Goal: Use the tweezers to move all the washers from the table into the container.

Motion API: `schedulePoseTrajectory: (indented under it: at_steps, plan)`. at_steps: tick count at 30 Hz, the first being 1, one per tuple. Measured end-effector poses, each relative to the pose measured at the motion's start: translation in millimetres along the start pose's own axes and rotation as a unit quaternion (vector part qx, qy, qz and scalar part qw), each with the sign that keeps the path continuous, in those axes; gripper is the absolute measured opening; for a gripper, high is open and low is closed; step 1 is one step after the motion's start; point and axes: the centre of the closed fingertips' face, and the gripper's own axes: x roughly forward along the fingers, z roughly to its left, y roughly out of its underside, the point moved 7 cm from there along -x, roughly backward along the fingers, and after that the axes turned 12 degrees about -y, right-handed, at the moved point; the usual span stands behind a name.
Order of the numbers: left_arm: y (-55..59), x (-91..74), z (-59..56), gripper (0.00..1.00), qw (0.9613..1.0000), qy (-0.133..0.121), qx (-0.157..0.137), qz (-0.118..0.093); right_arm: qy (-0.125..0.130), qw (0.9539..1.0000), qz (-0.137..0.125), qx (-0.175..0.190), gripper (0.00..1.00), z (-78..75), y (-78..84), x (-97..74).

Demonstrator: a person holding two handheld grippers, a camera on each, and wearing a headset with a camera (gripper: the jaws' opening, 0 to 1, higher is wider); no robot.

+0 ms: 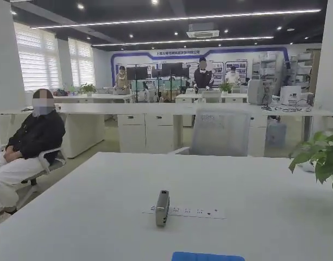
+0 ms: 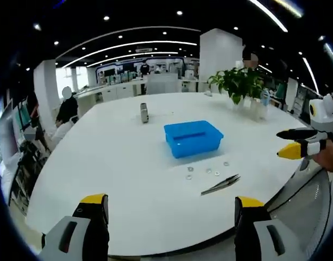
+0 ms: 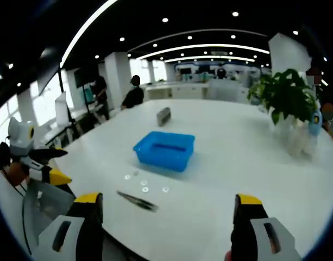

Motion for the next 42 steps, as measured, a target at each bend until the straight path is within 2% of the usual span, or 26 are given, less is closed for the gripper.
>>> schedulePoseTrajectory:
  at_steps: [27, 40, 42]
  plan:
    - [-1.1, -1.4, -2.4, 0.99, 0.9998, 0.007, 0.017, 0.000, 0.000, 1.0000, 0.009, -0.001, 0.99, -2.5, 3.3, 1.1]
    - [-5.0, 0.1, -3.3, 0.99, 0.9996, 0.011, 0.025, -0.006, 0.002, 0.9999, 0.014, -0.001, 0.99, -1.4, 4.0, 2.2]
    - [-5.5, 0.4, -3.3, 0.96, 0.9995, 0.013, 0.026, -0.007, 0.001, 0.9999, 0.013, -0.001, 0.99, -1.5, 3.9, 2.4]
